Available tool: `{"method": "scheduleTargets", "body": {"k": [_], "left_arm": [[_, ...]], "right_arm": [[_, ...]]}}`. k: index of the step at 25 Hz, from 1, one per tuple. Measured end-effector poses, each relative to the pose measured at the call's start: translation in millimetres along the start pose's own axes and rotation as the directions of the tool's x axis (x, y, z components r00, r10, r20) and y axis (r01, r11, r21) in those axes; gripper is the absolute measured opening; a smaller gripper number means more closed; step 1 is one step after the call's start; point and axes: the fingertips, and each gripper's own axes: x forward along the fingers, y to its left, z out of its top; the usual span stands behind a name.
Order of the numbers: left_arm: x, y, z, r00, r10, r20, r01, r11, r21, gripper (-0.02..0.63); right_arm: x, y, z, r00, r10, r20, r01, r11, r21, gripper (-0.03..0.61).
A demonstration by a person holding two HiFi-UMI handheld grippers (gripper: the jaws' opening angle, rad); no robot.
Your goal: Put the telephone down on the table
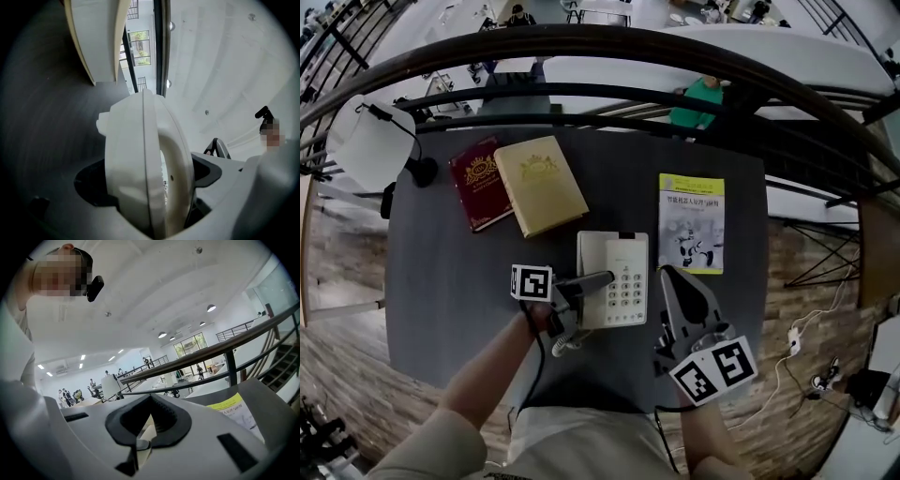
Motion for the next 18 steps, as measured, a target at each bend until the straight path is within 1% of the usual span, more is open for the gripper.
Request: {"method": "scheduleTargets", "body": {"k": [2,5,7,9,11,14,18], "left_arm": [[2,7,-1,1.0,0.004,-0.005,-0.004,1.0,-0.016,0.454],[3,16,1,1.0,0.018,-0.011,-0.018,1.0,-0.005,0.454],[4,15,4,1.0,0.003,-0.001,-0.003,0.999,-0.039,0.454],[6,15,7,1.0,-0.009,0.006,0.009,0.999,-0.047,0.454],[7,17,9,1.0,-0.007,0.005,0.007,1.0,-0.025,0.454],[9,21,12,1.0,0.02,-0.013,-0.02,0.999,0.048,0.454],[9,31,9,0.998,0.062,-0.021,-0.06,0.996,0.059,0.452]], "right_arm": [[3,-2,0,1.0,0.004,0.001,-0.004,1.0,0.013,0.002],[4,1,4,1.0,0.019,0.011,-0.019,1.0,0.022,0.002],[5,0,3,1.0,0.023,0.012,-0.024,0.999,0.023,0.002],[5,-3,0,1.0,0.019,0.004,-0.019,1.0,0.025,0.002],[4,-4,-5,1.0,0.014,-0.005,-0.014,0.999,0.028,0.002],[4,-7,-10,1.0,0.012,-0.014,-0.011,0.999,0.034,0.002],[2,-8,-13,1.0,0.01,-0.022,-0.009,0.999,0.042,0.002]]}}
